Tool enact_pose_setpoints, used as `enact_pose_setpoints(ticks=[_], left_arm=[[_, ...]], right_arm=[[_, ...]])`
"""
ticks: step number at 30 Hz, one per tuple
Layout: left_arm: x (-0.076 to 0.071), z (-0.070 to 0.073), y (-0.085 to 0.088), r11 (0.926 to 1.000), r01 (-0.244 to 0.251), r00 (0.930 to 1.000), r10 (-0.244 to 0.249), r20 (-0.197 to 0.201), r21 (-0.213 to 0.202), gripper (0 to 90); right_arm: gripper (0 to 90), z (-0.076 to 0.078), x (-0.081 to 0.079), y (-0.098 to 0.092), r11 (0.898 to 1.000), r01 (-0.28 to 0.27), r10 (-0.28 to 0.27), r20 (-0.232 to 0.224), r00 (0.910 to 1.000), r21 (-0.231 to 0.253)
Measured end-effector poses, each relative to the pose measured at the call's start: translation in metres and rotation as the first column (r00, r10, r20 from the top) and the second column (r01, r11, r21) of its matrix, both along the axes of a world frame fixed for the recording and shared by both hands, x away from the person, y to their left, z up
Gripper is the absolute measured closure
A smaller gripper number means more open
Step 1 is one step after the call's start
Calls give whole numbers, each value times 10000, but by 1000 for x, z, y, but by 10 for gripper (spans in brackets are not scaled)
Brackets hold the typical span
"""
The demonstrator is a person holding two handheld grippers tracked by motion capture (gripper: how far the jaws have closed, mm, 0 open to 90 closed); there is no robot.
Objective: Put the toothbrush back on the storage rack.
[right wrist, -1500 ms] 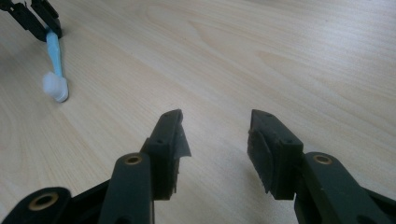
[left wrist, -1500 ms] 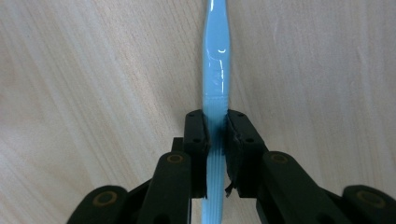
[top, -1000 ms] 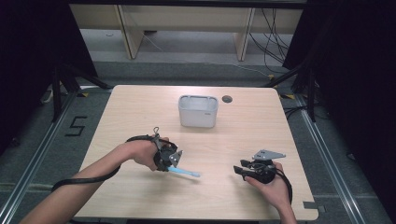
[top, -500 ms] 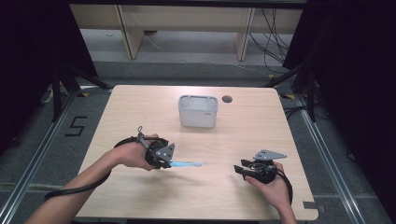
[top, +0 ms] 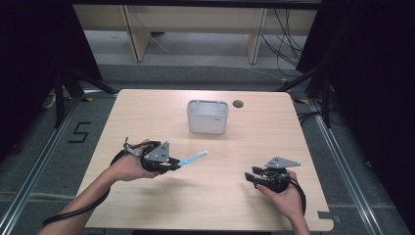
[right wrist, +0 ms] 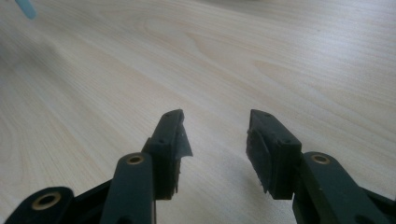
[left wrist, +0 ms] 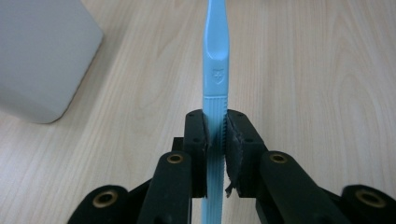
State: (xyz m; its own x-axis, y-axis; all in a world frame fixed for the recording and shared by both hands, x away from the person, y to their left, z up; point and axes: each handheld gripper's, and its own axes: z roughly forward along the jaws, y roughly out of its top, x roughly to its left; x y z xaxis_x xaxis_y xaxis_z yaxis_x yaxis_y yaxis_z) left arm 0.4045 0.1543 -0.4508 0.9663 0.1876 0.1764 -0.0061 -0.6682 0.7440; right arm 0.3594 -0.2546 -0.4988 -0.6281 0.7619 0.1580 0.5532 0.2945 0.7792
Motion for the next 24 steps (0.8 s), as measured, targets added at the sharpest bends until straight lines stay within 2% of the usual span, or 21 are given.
enact_pose_setpoints(ticks=[3, 4, 5, 7, 9, 10, 11, 12, 13, 14, 15, 16, 17, 18, 19, 20, 21, 22, 23, 24], left_arm=[[-3, -1, 5, 9967, -381, 9993, 383, 8, -719, 788], [-3, -1, 5, 9967, -381, 9993, 383, 8, -719, 788], [-5, -2, 8, 9894, -635, 9980, 632, -64, -1307, 788], [-6, -2, 10, 9868, -756, 9971, 754, -72, -1432, 787], [-9, -4, 12, 9732, -1062, 9943, 1065, -96, -2039, 787], [-11, -6, 14, 9622, -1246, 9921, 1240, -179, -2422, 787], [-11, -6, 14, 9622, -1246, 9921, 1240, -179, -2422, 787], [-13, -9, 15, 9483, -1486, 9887, 1481, -232, -2806, 787], [-13, -9, 15, 9483, -1486, 9887, 1481, -232, -2806, 787], [-14, -12, 16, 9371, -1581, 9870, 1589, -229, -3111, 787], [-15, -13, 16, 9308, -1677, 9854, 1679, -276, -3247, 787], [-17, -17, 18, 9141, -2037, 9785, 2019, -420, -3506, 788], [-17, -17, 18, 9141, -2037, 9785, 2019, -420, -3506, 787], [-18, -19, 18, 9042, -2185, 9753, 2149, -511, -3669, 787], [-19, -23, 19, 8834, -2435, 9690, 2397, -604, -4004, 787], [-19, -23, 19, 8834, -2435, 9690, 2397, -604, -4004, 787], [-20, -26, 19, 8692, -2595, 9648, 2524, -736, -4209, 787], [-21, -30, 19, 8471, -2784, 9593, 2687, -870, -4528, 787], [-21, -31, 19, 8391, -2936, 9546, 2828, -938, -4580, 787], [-21, -31, 19, 8391, -2936, 9546, 2828, -938, -4580, 787]], right_arm=[[563, 0, 0, 0, 10000, 24, -24, 22, 10000, 60], [563, 0, 0, 0, 10000, 48, -48, 59, 10000, 40], [562, -1, 0, 1, 9999, 59, -61, 115, 9999, 110], [562, -1, 0, 1, 9999, 48, -49, 104, 9999, 115], [563, -1, -1, 1, 10000, 62, -62, 113, 9999, -2], [563, -2, -1, 3, 9998, 73, -71, -79, 9999, 201], [563, -2, -1, 3, 9998, 73, -71, -79, 9999, 201], [563, -2, -1, 4, 10000, 59, -59, 151, 9999, 42], [563, -2, -1, 4, 10000, 59, -59, 151, 9999, 42], [564, -2, -2, 5, 9998, 106, -107, 12, 9999, 153], [564, -2, -2, 5, 9998, 106, -107, 12, 9999, 153], [564, -2, -1, 4, 10000, 54, -56, 276, 9996, 75], [565, -2, -1, 5, 9999, 71, -74, 308, 9995, 81], [565, -2, -1, 5, 9999, 81, -85, 334, 9994, 104], [565, -2, -1, 6, 9998, 49, -55, 281, 9996, 209], [565, -2, -1, 6, 9998, 49, -55, 281, 9996, 209], [566, -2, -1, 5, 9998, 64, -70, 391, 9992, 166], [566, -3, -1, 6, 9996, 81, -94, 490, 9988, 258], [567, -4, 0, 7, 9997, 143, -157, 634, 9979, 218], [568, -4, -2, 8, 9987, 169, -191, 457, 9988, 476]])
